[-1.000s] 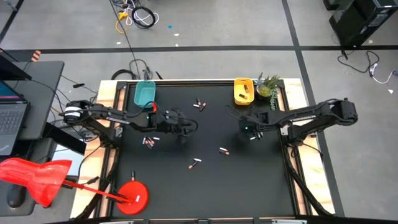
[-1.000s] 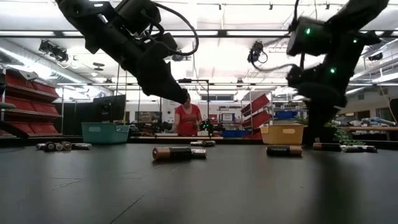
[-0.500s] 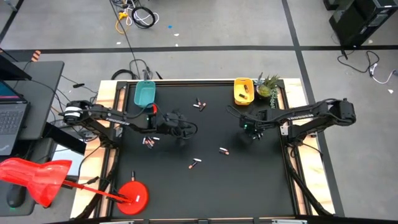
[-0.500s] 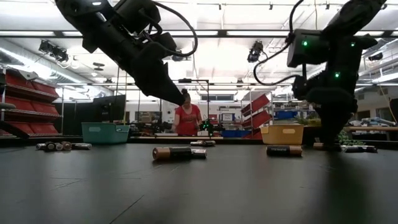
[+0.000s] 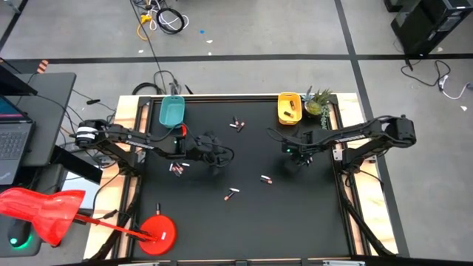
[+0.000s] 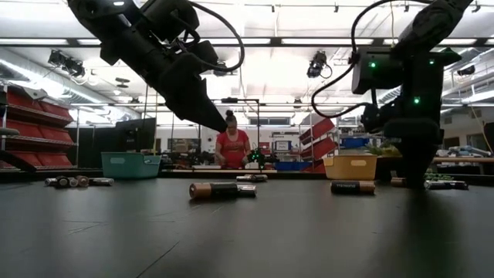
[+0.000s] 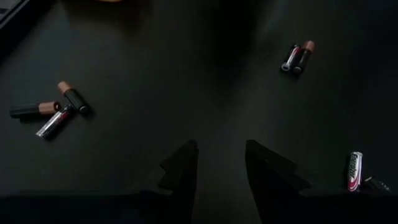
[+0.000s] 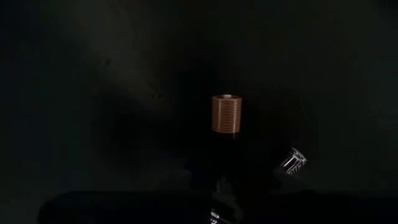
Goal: Sort batteries
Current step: Put the black battery into the yellow bin
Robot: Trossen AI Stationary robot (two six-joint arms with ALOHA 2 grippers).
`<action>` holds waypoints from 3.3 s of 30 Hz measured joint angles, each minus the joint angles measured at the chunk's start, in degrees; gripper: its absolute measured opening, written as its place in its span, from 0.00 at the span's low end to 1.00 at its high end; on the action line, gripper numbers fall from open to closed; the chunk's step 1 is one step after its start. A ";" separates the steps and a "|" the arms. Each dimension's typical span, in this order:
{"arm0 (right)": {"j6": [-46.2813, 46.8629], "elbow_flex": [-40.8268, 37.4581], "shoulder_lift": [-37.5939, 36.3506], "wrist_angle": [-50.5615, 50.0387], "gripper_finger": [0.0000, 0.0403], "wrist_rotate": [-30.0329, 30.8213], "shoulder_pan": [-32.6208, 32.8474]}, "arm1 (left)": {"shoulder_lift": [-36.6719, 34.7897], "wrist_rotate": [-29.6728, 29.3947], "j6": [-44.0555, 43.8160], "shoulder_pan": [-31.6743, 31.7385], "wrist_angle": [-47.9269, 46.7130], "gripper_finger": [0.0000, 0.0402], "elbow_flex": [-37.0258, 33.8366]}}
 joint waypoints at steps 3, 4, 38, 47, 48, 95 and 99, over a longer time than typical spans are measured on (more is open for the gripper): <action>-0.49 0.00 -0.57 0.08 0.12 -0.18 0.03 | 0.00 -0.02 0.02 0.01 0.00 0.35 -0.01; -0.59 -0.02 -0.59 0.07 0.12 -0.14 0.03 | 0.00 -0.02 0.02 0.01 0.00 0.35 -0.01; -14.48 16.65 -5.99 1.60 0.12 19.48 -3.52 | 0.00 -0.15 1.69 0.01 5.30 0.35 -0.05; -25.52 24.21 -3.61 1.64 0.12 15.54 -20.91 | -0.02 -2.30 3.67 0.02 7.50 0.35 -0.05; -25.93 24.67 -2.81 1.58 0.12 14.02 -22.83 | 0.00 -2.43 3.83 0.03 7.48 0.35 -0.05; -36.57 -0.12 11.85 79.86 0.38 -15.25 0.45 | -9.28 -9.74 -26.54 -11.56 -13.74 0.32 0.04; -37.02 -0.12 14.98 85.36 0.38 -15.15 0.77 | -6.45 -9.65 -32.44 -15.35 -12.45 0.32 0.13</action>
